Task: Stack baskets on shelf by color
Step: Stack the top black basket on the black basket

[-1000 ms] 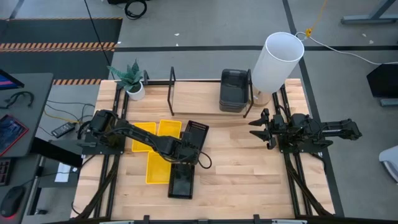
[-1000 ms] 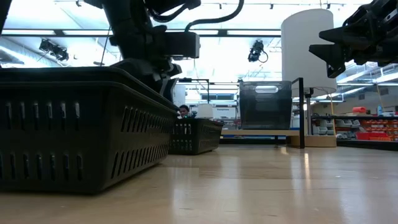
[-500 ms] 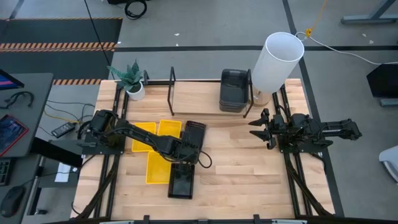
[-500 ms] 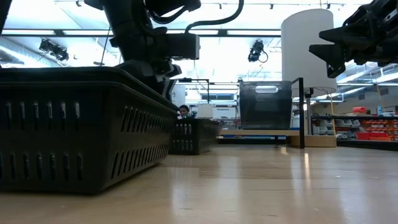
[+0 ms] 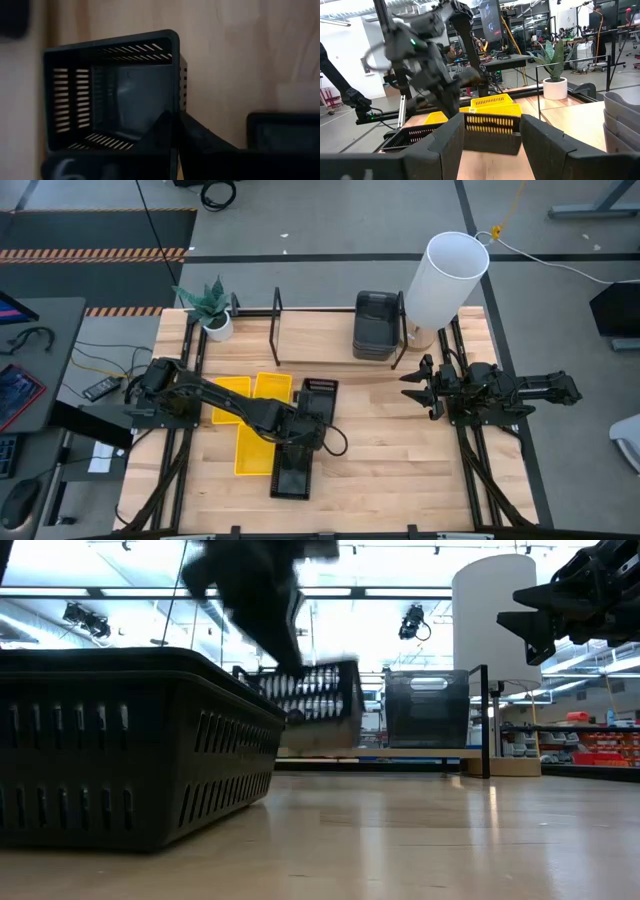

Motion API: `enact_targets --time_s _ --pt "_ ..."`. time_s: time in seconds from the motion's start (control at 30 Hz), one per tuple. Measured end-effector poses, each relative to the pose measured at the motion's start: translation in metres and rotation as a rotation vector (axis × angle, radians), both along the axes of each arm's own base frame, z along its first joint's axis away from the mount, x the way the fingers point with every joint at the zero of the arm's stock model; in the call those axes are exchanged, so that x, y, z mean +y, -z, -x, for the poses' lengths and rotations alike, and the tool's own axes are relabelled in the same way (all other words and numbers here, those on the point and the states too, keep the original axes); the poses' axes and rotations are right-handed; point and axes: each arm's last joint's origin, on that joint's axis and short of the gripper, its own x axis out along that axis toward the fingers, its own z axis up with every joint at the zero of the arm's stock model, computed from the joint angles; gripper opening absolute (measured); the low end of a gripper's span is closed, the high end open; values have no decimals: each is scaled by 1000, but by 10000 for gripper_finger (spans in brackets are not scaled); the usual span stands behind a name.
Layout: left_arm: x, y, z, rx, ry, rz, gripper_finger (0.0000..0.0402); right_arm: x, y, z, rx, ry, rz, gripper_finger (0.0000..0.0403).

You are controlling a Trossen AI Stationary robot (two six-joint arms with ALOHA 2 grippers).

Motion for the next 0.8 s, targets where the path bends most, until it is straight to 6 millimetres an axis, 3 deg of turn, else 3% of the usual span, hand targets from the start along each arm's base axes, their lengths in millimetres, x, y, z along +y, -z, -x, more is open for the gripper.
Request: enact_targets --time_s 0.2,0.37,0.67,0.8 --pt "-20 -47 4 -45 -42 20 14 0 0 0 -1 0 0 197" --pt "-45 -70 15 -86 -73 92 14 0 0 0 0 0 0 197" --pt "-92 -78 37 -29 -106 408 14 0 0 0 -1 0 0 197" --pt "-109 -78 48 -22 -108 442 14 0 0 0 0 0 0 197"
